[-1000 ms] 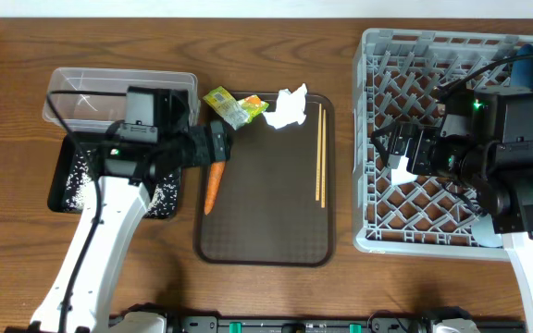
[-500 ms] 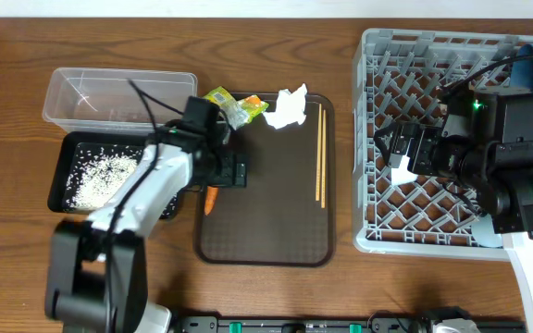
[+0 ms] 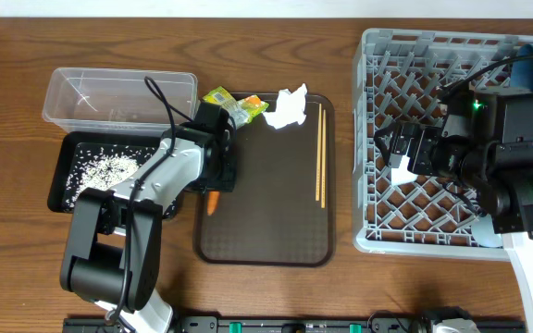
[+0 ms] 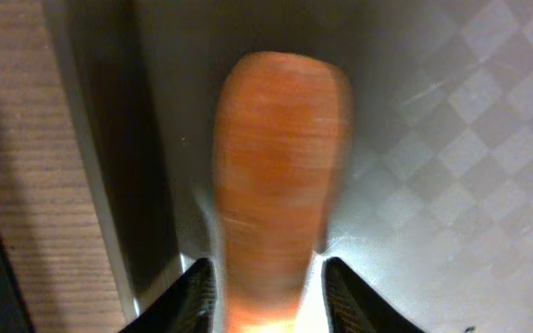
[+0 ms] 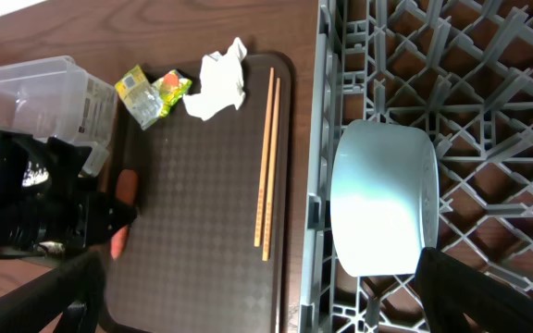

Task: Sort waste into correct bins and load items into the dishwasher rack
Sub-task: 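Grasp the carrot on the brown tray with the left gripper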

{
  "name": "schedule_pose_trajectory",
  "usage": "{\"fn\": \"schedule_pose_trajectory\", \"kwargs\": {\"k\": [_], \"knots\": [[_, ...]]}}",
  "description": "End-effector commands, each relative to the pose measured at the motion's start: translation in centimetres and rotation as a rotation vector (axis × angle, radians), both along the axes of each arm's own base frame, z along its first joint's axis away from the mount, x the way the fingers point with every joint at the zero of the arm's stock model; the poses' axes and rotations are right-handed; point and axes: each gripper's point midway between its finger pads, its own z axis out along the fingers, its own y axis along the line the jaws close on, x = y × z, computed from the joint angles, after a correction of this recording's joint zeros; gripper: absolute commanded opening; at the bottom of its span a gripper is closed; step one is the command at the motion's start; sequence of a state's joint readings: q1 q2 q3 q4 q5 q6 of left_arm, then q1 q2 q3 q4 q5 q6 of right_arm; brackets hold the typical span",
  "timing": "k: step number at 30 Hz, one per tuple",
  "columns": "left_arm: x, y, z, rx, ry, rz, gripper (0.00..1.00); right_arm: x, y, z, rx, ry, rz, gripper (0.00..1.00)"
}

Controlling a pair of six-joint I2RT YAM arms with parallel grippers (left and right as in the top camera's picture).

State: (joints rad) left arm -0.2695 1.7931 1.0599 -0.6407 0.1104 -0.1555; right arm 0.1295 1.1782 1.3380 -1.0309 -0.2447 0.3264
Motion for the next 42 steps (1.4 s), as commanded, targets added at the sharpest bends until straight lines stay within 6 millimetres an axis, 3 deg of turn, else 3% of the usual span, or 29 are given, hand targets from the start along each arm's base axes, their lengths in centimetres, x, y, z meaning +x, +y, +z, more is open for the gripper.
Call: {"fn": "schedule_pose_trajectory", "kwargs": {"k": [1, 5, 8, 18, 22, 25, 32, 38, 42], "knots": [[-0.4, 0.1, -0.6, 0.019, 0.013, -0.015, 0.31, 0.1, 0.1, 0.1, -0.001, 0.0, -0.005, 0.99], [-0.5, 0.2, -0.4, 0.021, 0.019, -0.015, 0.31, 0.1, 0.1, 0.1, -0.001, 0.0, -0.005, 0.99], [-0.6, 0.2, 0.8, 0.024, 0.032, -0.015, 0.31, 0.1, 0.1, 0.1, -0.001, 0.0, -0.005, 0.99], [0.4, 0.3, 9.2, -0.016, -0.13, -0.005, 0.27, 0.1, 0.1, 0.1, -0.001, 0.0, -0.005, 0.99], [0.7, 0.1, 10.9, -0.032, -0.195, -0.006, 0.28, 0.1, 0.1, 0.1, -0.001, 0.0, -0.005, 0.99], [1.2, 0.6, 9.9, 0.0, -0.198, 0.001, 0.36, 0.1, 0.1, 0.1, -0.001, 0.0, -0.005, 0.99], [1.7, 0.3, 5.0, 0.021, -0.119, -0.006, 0.51, 0.0, 0.1, 0.1, -0.002, 0.004, -0.005, 0.99], [1.7, -0.1, 2.0, 0.022, -0.049, -0.012, 0.51, 0.0, 0.1, 0.1, -0.002, 0.004, -0.005, 0.99], [1.8, -1.2, 1.3, 0.004, -0.048, -0.034, 0.51, 0.1, 0.1, 0.1, -0.002, 0.002, -0.005, 0.99]]}}
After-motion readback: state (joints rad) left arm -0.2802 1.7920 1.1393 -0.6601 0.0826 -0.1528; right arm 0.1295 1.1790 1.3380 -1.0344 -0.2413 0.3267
